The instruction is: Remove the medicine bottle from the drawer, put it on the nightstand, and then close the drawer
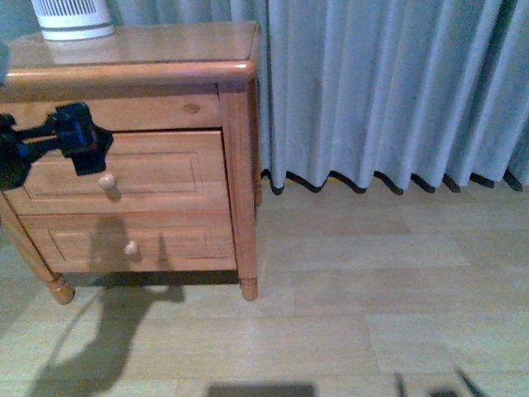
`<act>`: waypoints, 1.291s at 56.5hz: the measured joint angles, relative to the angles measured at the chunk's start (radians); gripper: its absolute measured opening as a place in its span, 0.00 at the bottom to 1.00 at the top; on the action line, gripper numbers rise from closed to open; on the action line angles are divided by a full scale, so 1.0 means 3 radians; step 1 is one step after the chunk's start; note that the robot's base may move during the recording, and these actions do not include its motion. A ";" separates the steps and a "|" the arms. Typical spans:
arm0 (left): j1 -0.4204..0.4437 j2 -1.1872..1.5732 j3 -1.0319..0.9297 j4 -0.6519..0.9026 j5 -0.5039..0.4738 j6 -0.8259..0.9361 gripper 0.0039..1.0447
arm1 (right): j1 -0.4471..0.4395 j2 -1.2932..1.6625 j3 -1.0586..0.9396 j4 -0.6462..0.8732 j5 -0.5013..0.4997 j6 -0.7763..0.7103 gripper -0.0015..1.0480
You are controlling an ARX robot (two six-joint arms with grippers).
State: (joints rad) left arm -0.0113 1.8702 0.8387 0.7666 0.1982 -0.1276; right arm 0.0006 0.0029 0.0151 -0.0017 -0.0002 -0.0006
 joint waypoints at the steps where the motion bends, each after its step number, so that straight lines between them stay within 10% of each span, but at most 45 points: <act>1: 0.0000 0.0058 0.0028 0.0000 -0.0014 0.0010 0.94 | 0.0000 0.0000 0.0000 0.0000 0.0000 0.0001 0.93; 37: 0.0117 0.1827 0.1741 -0.0229 -0.0215 0.0268 0.94 | 0.0000 0.0000 0.0000 0.0000 0.0000 0.0001 0.93; 73: 0.0125 0.1982 0.1965 -0.0273 -0.0200 0.0337 0.94 | 0.0000 0.0000 0.0000 0.0000 0.0000 0.0001 0.93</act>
State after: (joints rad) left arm 0.0261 2.4649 1.4281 0.6846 0.1383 -0.0265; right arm 0.0006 0.0029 0.0151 -0.0017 -0.0002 -0.0002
